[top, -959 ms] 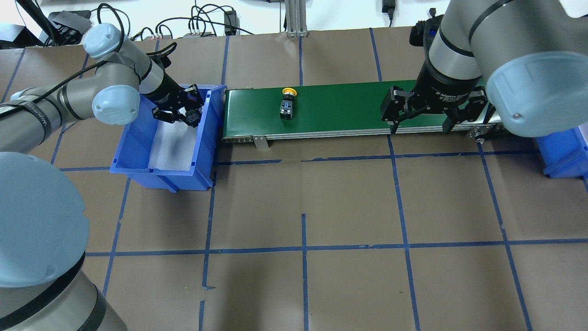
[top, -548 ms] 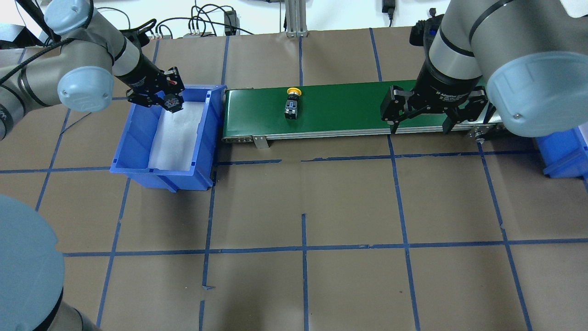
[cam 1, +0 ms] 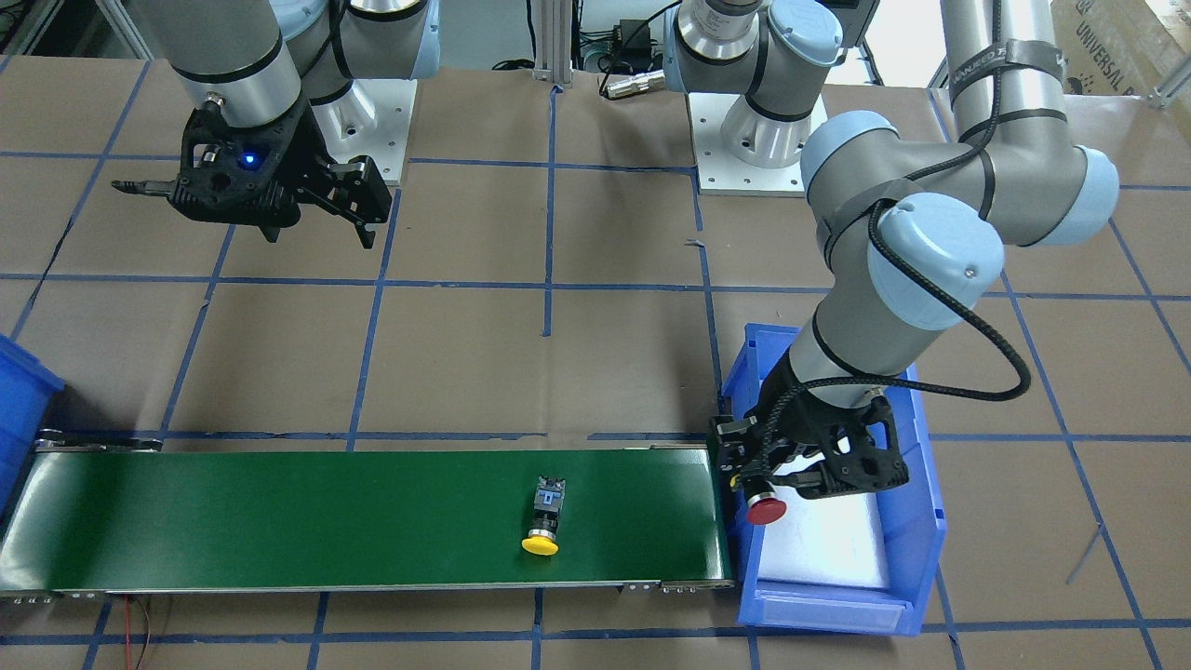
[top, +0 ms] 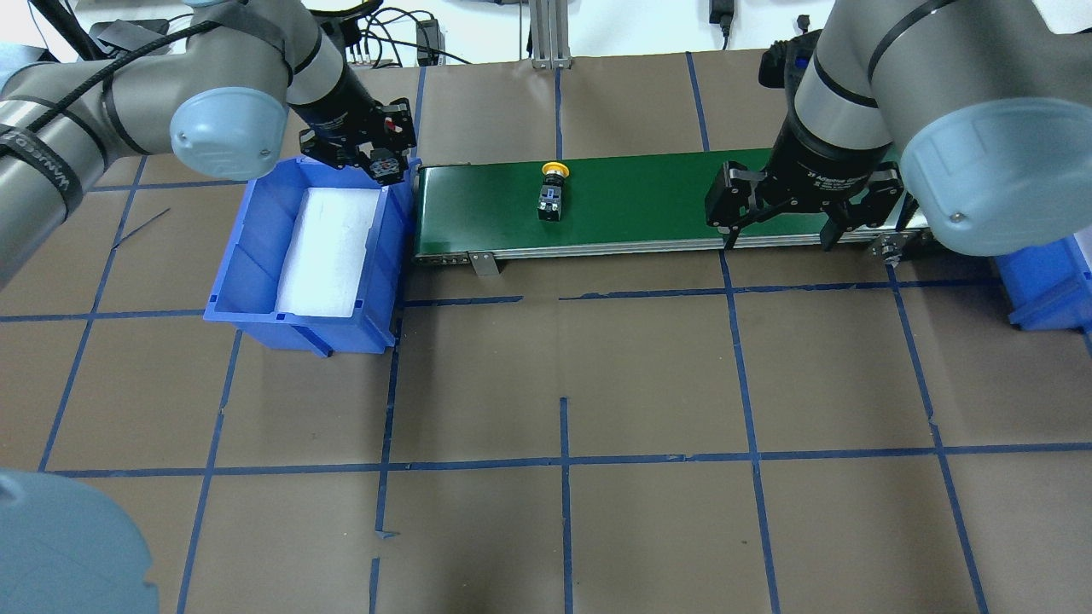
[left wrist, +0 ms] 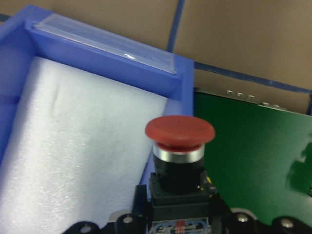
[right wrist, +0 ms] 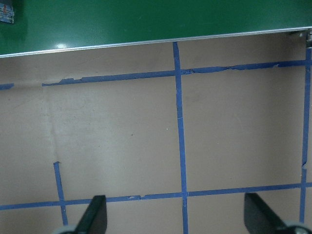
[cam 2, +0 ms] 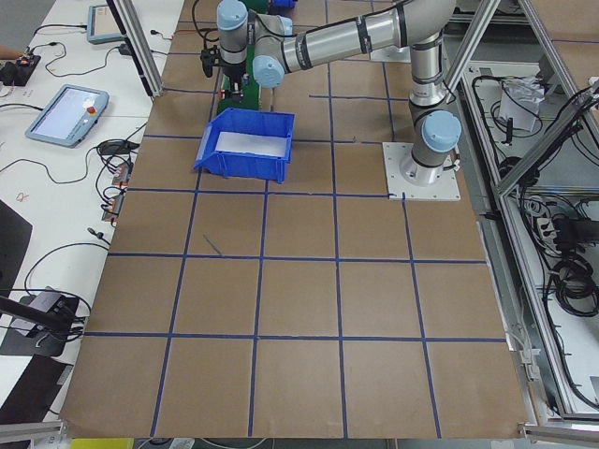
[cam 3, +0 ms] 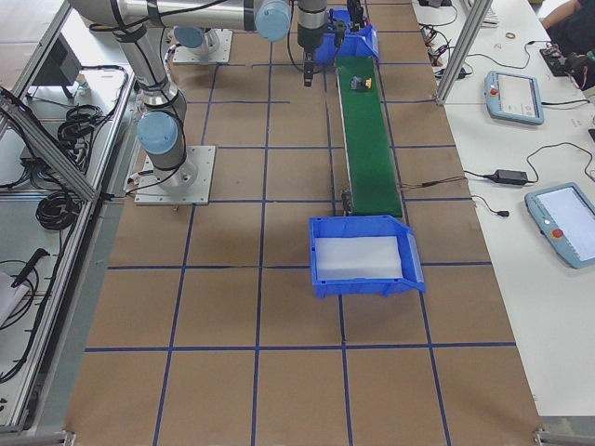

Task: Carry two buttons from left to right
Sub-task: 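Grasp the red-capped button and carry it onto the conveyor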

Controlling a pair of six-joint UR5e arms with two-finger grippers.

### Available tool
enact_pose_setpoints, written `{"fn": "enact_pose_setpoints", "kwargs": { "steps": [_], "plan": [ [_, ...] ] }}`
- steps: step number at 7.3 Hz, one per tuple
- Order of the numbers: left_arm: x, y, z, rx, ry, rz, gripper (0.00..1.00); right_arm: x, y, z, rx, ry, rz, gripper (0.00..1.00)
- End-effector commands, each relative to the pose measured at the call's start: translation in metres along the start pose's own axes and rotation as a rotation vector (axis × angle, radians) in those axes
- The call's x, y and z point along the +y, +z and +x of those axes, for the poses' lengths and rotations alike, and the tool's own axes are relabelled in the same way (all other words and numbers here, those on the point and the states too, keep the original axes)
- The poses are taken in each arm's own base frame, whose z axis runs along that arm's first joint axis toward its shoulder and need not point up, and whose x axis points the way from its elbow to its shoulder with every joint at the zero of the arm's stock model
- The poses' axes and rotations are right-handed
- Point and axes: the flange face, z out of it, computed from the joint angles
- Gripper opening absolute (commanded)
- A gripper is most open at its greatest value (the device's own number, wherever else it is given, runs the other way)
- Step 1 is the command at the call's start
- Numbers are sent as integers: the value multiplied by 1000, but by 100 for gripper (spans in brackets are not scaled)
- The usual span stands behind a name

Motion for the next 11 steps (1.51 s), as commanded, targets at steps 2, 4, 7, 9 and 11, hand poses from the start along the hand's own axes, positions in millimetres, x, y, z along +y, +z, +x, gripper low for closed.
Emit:
{"fn": "enact_pose_setpoints", "kwargs": {
  "steps": [2,4,7,9,11],
  "plan": [
    [16,72,56,5,157,-88,25,0,0,0,0,0,-1,100],
    [15,95,47,-40,287,-112,27,-1,1,0,0,0,-3,100],
    [5,94,38,-62,270,-101,29,-1,1,2,2,3,-2,100],
    [4,98,30,-63,258,-111,29,-6,0,5,6,-27,15,100],
    [4,101,27,-64,253,-116,29,-14,6,12,17,-74,19,100]
  ]
}}
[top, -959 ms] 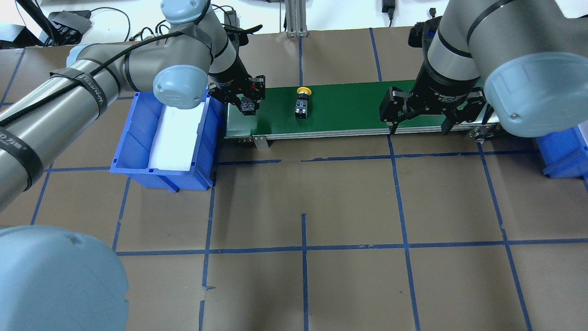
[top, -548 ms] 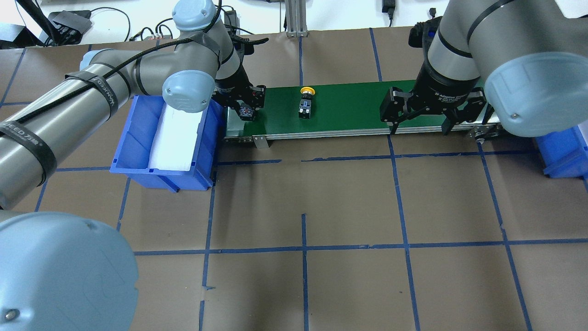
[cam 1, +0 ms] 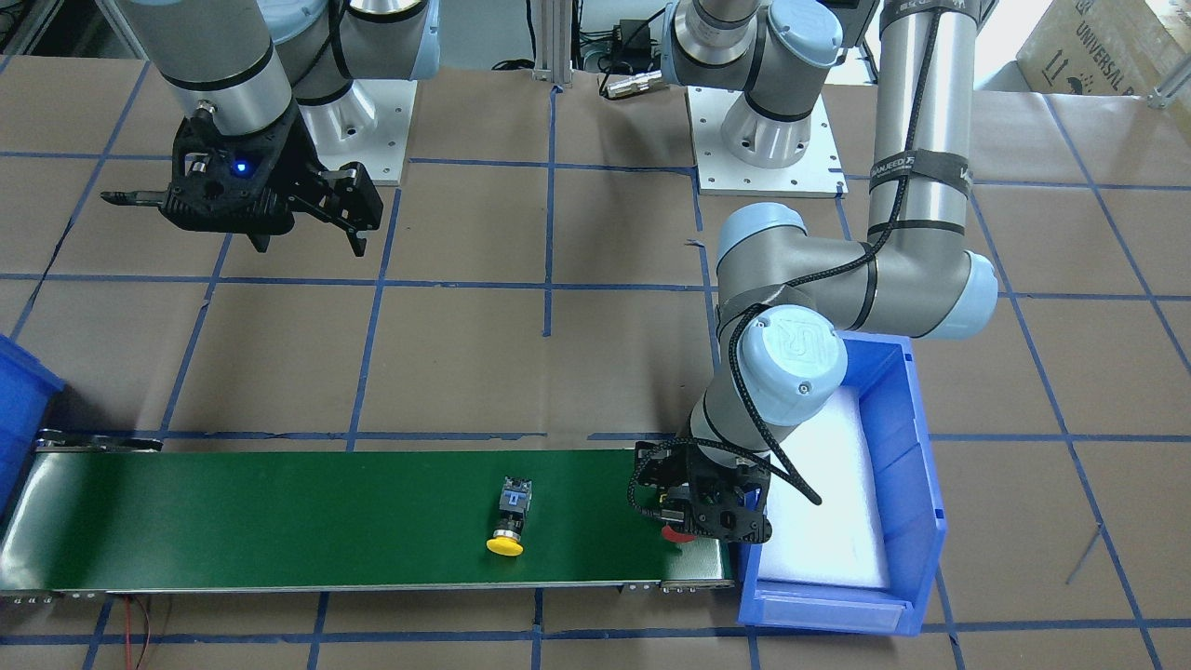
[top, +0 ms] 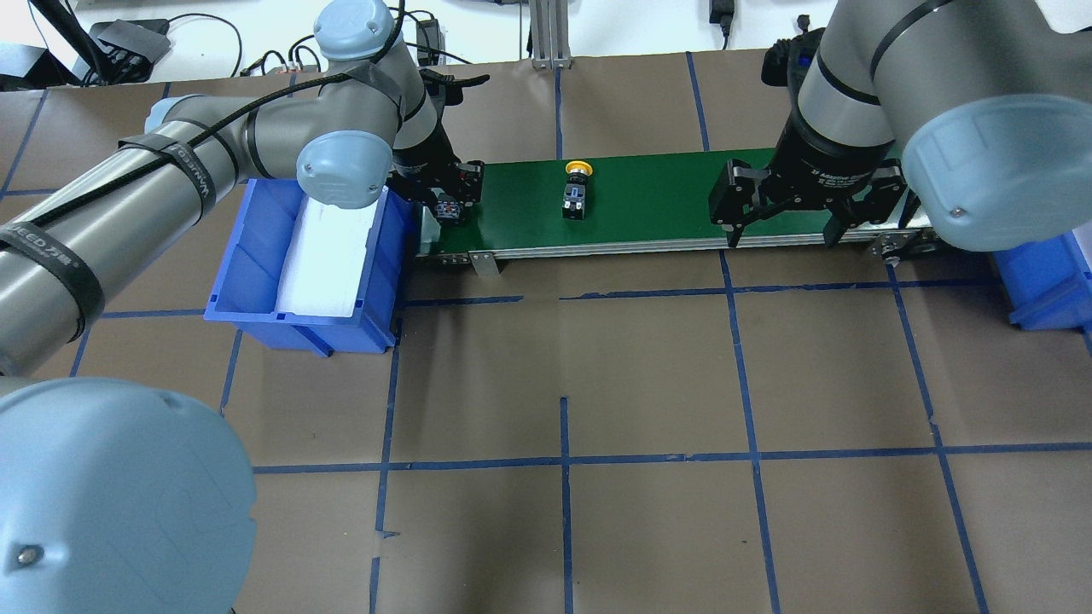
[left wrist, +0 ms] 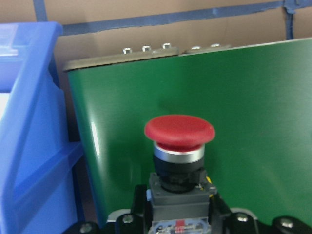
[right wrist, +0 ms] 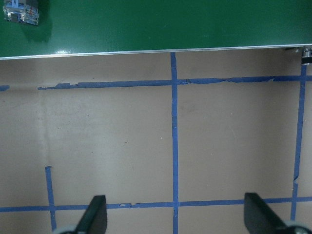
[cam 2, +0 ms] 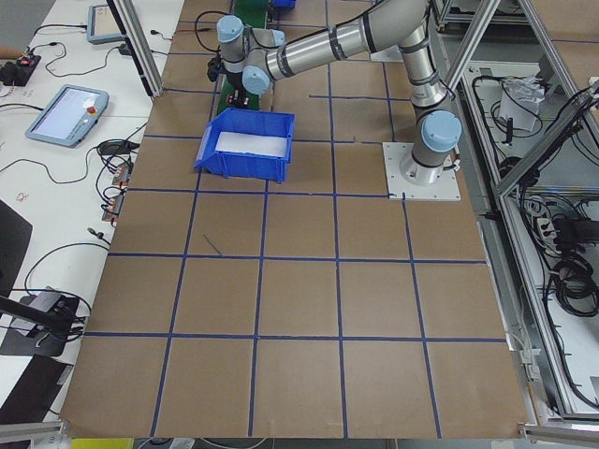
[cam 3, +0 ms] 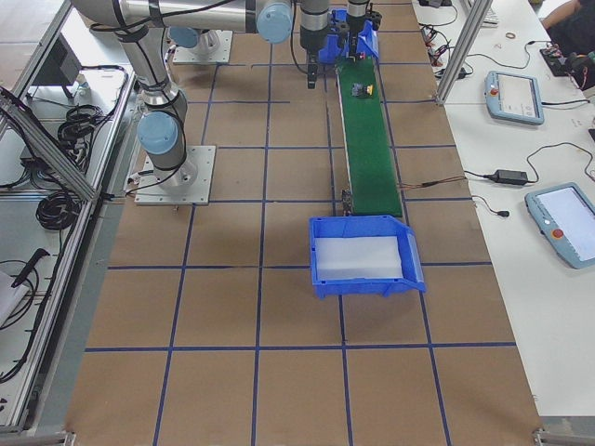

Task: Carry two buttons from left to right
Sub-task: 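Grasp the red-capped button and carry it onto the conveyor, then release the red button on the belt and raise the left gripper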

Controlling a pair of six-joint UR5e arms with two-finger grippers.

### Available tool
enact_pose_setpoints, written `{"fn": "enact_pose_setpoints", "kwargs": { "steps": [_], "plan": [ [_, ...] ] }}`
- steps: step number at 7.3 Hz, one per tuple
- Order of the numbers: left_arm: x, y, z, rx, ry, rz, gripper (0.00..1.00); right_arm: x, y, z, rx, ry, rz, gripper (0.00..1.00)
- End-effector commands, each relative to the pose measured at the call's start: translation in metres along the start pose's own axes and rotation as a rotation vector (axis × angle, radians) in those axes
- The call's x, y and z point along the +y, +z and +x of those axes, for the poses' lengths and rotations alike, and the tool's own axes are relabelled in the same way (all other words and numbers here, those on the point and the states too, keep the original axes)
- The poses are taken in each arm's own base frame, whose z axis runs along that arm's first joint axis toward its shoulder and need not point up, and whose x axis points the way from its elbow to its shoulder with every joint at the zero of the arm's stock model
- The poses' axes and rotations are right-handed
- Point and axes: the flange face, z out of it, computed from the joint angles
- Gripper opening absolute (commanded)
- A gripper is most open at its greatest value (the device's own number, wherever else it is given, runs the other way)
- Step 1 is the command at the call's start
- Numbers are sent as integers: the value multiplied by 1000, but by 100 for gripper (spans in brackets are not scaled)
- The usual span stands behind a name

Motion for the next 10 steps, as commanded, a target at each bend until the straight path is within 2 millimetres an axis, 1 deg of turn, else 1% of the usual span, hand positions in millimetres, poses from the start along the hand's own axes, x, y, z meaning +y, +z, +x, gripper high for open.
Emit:
{"fn": "enact_pose_setpoints", "kwargs": {
  "steps": [1,2,3,4,5,6,7,8,9,10],
  "plan": [
    [2,5,-2,0,2,-8,63,-3,5,5,8,-4,-14,100],
    [1,3,-1,1,5,-4,88,-3,5,6,8,-3,-15,100],
    [-2,-14,-2,2,15,24,97,-3,4,5,6,-3,-9,100],
    [7,-30,-17,-5,-9,26,100,-3,1,4,6,-4,-3,100],
    [29,-91,-45,4,-63,26,100,-4,-1,4,1,-2,3,100],
    [69,-158,-88,25,-145,-24,100,-3,1,3,0,-5,-2,100],
    [103,-202,-102,33,-187,-14,100,-3,2,3,0,-6,-6,100],
    [134,-227,-94,16,-189,-20,100,-3,2,3,0,-6,-6,100],
    [160,-247,-89,-62,-179,-47,100,-2,3,3,-2,-6,-8,100],
    [168,-243,-80,-70,-169,-84,100,-2,3,3,-2,-6,-8,100]
  ]
}}
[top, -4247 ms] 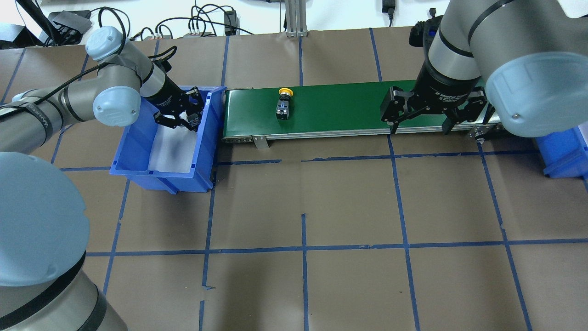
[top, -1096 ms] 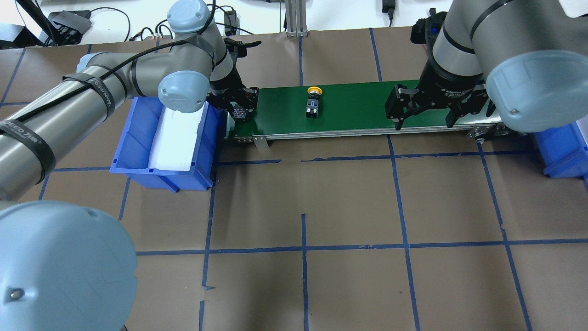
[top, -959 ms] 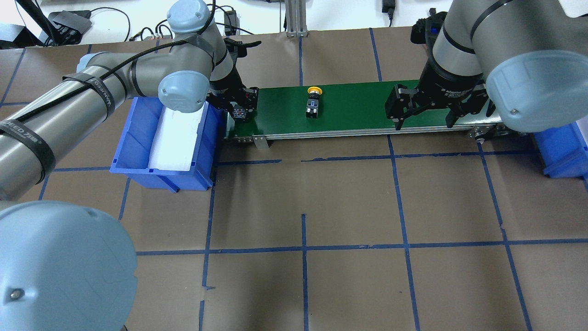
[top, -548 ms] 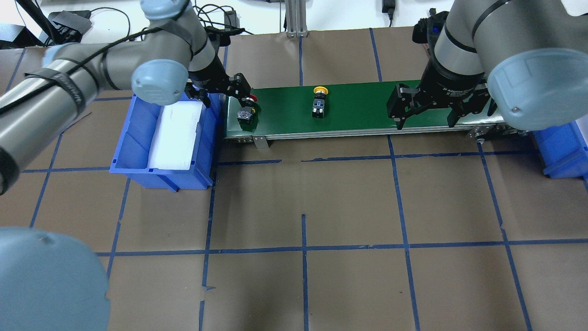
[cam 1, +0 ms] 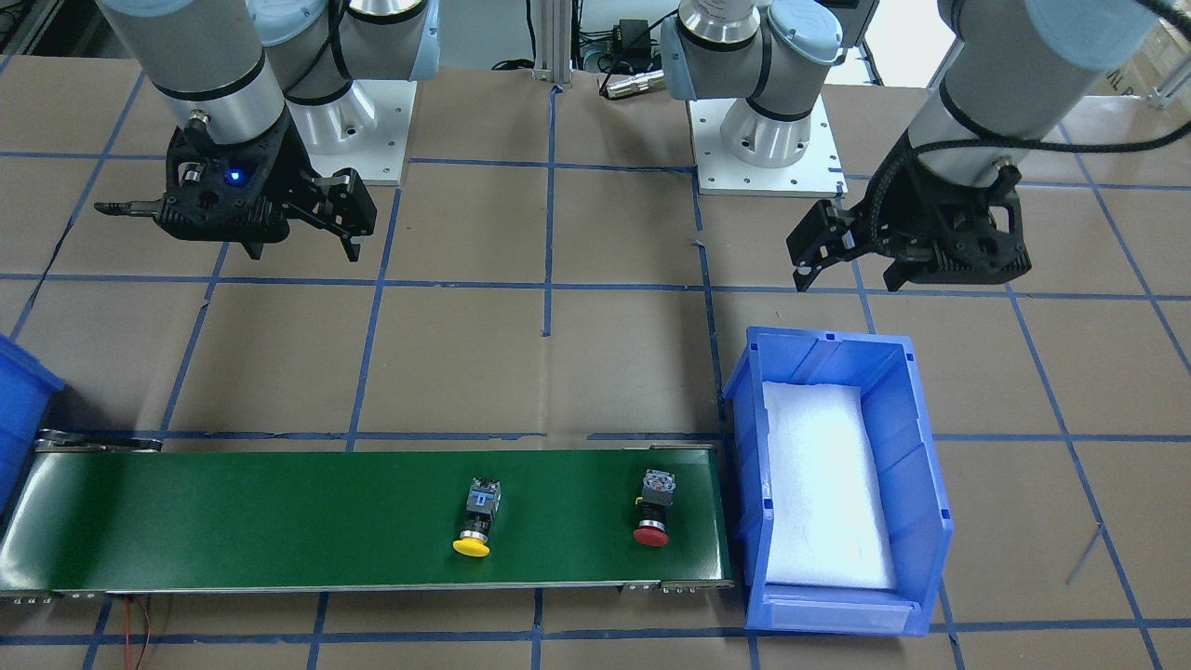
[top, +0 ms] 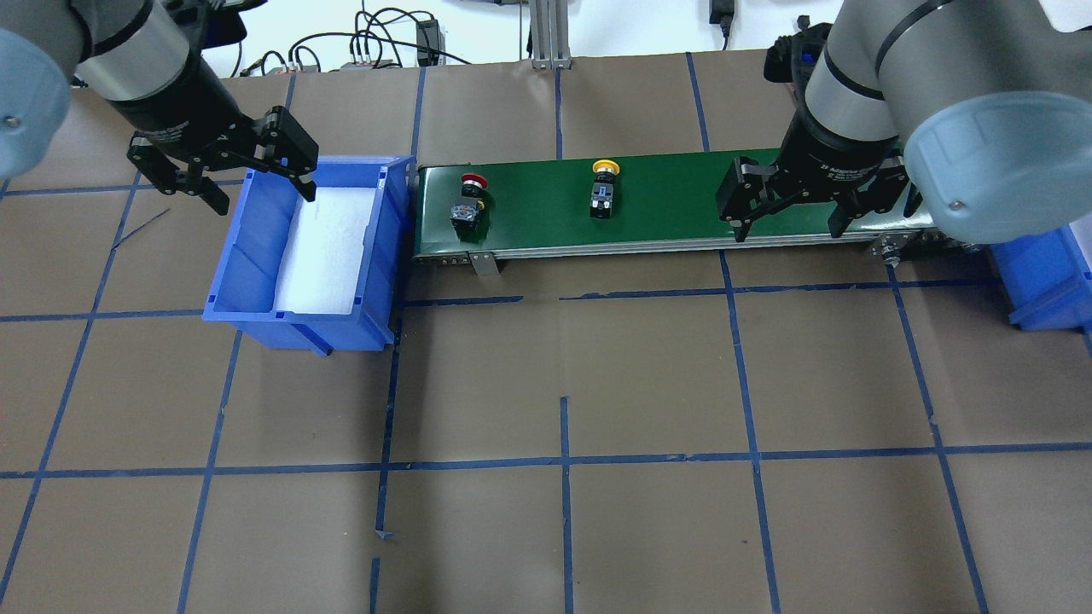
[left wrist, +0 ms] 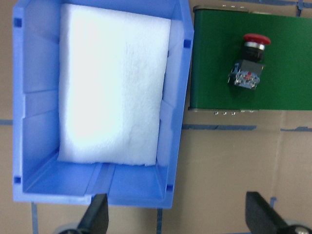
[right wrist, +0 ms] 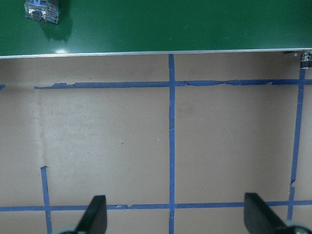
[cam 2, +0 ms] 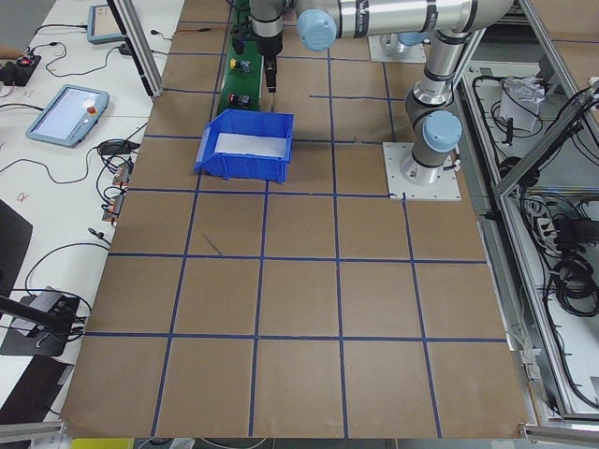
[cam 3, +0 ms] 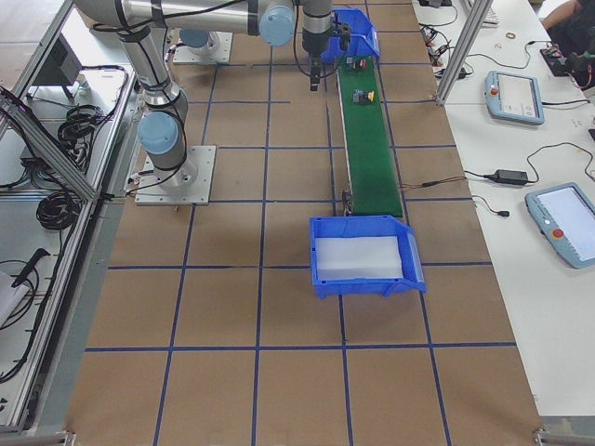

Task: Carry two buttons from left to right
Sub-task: 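Release the red button on the belt and raise the left gripper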

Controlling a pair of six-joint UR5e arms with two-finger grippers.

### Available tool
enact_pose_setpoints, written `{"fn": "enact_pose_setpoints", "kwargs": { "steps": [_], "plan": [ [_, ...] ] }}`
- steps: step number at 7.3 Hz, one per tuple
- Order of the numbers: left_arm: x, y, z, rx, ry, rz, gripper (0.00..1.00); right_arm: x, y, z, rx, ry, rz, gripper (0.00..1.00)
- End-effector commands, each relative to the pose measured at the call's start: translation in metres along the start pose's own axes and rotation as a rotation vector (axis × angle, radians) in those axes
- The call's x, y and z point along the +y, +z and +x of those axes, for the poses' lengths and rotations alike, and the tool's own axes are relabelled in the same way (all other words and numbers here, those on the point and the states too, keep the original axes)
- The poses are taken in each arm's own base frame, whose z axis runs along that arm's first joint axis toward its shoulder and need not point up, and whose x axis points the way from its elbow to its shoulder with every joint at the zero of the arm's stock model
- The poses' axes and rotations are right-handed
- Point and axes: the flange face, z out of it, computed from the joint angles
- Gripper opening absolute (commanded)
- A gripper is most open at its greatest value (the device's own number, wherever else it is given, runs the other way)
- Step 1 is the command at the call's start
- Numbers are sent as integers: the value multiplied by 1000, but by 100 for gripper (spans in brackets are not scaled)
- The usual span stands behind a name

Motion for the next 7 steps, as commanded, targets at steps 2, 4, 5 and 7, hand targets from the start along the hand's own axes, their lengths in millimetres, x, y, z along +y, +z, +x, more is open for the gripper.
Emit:
{"fn": "enact_pose_setpoints", "kwargs": {
  "steps": [2,4,5,7],
  "plan": [
    [29,19,23,-37,91,-60,100,-1,-5,1,5,0,13,100],
    [21,3,0,-34,82,-17,100,-1,-5,0,2,0,15,100],
    [21,5,-1,-25,73,-32,100,-1,-6,0,2,-1,16,100],
    [20,-5,-1,-43,77,-21,100,-1,-4,0,2,-2,12,100]
  ]
}}
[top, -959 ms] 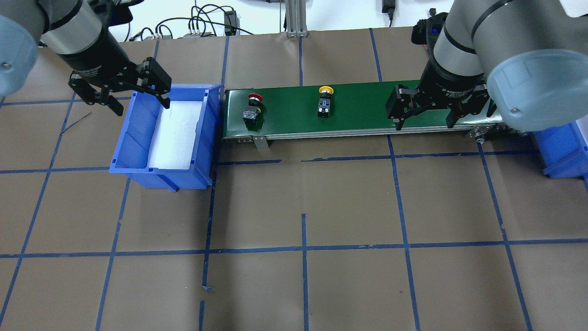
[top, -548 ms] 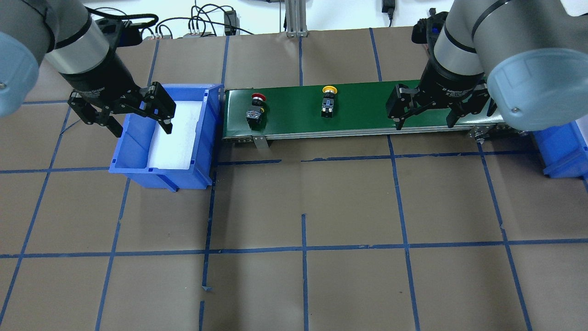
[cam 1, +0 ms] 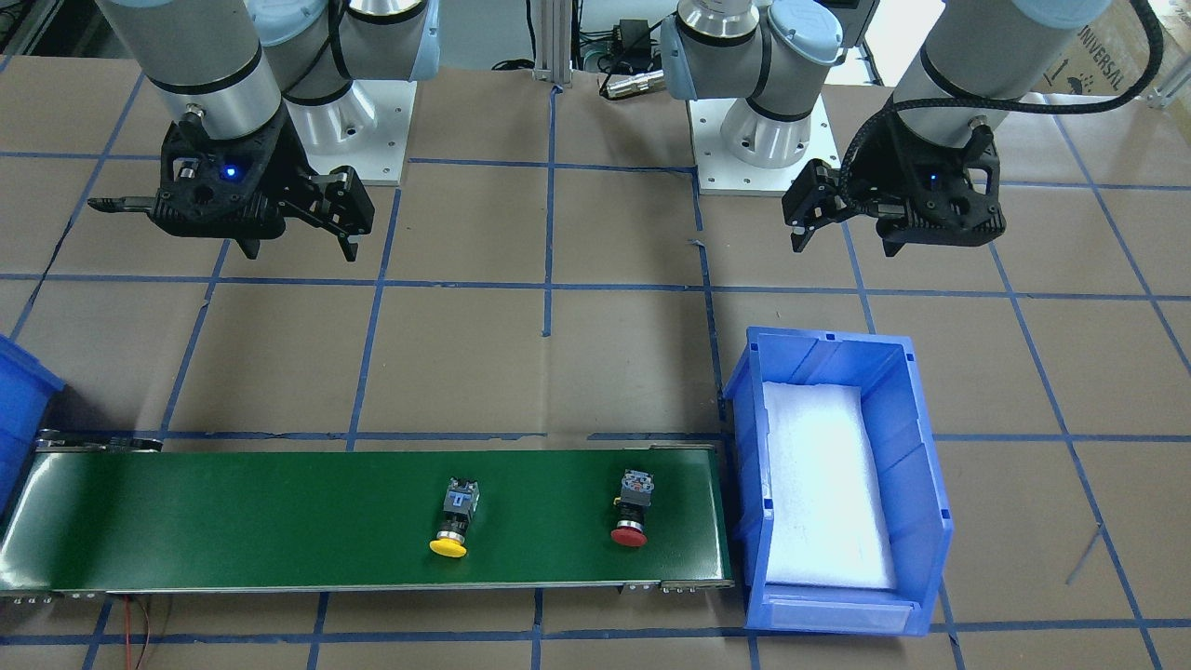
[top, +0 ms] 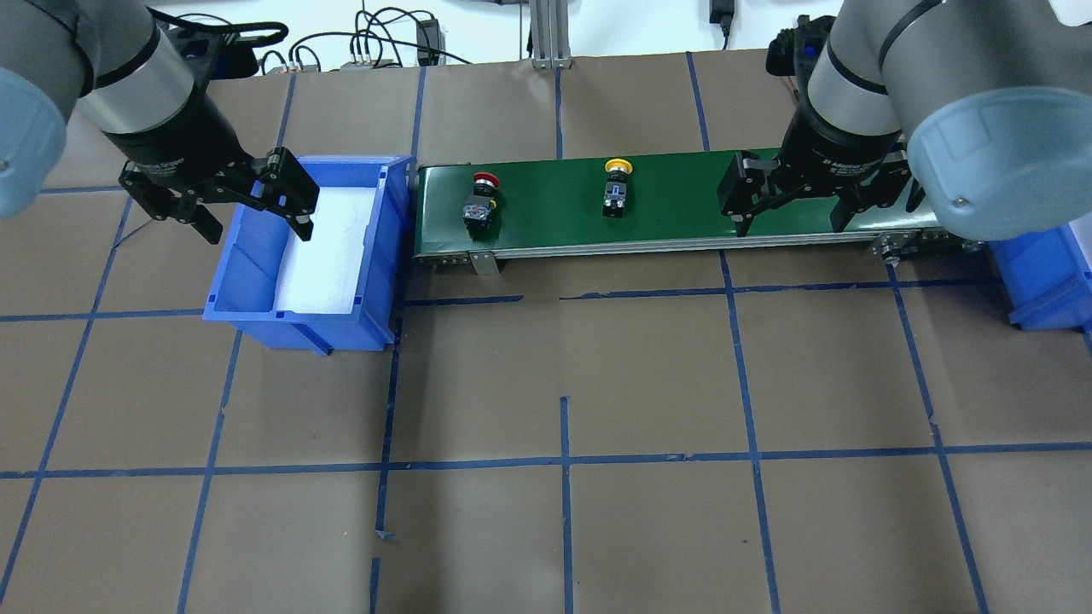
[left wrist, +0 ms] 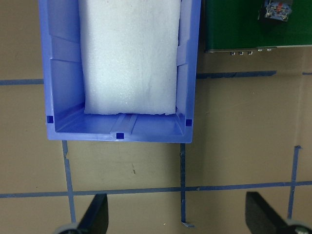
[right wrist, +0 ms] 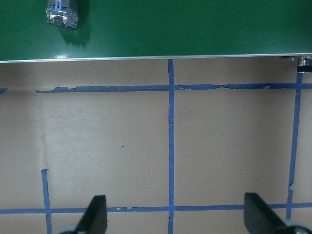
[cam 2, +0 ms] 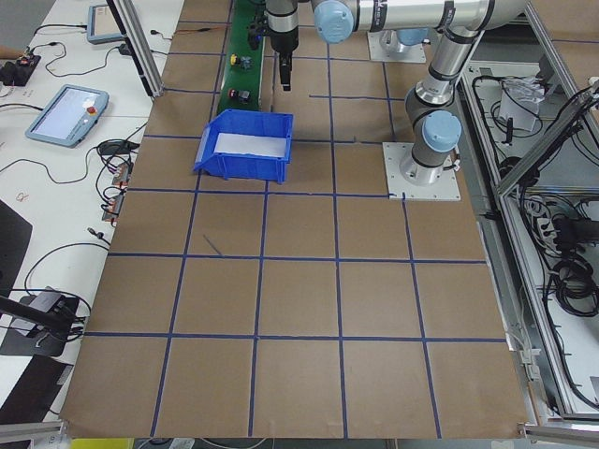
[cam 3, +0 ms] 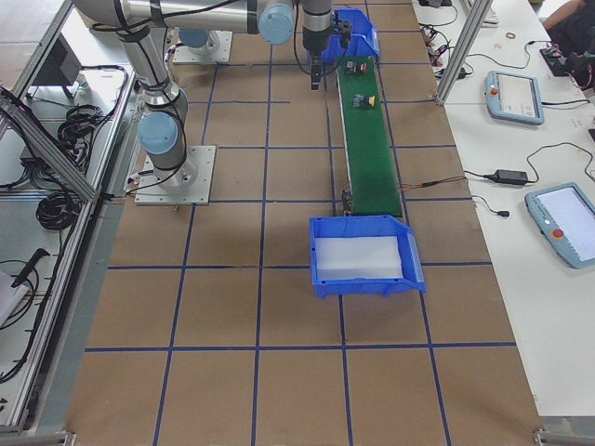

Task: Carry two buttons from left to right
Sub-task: 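Move the right gripper along the belt above the yellow button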

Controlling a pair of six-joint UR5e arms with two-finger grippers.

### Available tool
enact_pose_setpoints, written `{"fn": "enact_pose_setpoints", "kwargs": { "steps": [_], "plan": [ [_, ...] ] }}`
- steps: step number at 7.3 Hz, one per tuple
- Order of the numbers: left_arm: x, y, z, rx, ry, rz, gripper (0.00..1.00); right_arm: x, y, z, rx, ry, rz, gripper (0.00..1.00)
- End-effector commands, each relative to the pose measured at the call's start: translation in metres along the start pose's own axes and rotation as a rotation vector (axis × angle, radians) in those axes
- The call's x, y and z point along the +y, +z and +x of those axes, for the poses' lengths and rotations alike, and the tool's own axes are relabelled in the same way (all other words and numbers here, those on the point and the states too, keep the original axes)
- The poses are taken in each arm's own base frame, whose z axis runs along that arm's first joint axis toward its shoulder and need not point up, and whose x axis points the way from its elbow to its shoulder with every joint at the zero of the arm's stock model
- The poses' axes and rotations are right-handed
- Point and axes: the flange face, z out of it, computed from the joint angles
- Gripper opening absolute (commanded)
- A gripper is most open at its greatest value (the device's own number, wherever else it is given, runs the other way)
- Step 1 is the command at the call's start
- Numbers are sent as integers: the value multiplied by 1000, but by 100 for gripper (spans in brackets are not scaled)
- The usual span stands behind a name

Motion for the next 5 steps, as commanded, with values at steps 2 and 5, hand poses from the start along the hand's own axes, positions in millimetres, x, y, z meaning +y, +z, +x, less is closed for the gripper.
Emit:
{"fn": "enact_pose_setpoints", "kwargs": {
  "steps": [2,5],
  "plan": [
    [-1,-1,0,-2,-31,-14,100,0,2,-1,-5,-1,-1,100],
    [0,3,-1,-5,-31,-33,100,-50,32,-7,-50,-29,59,100]
  ]
}}
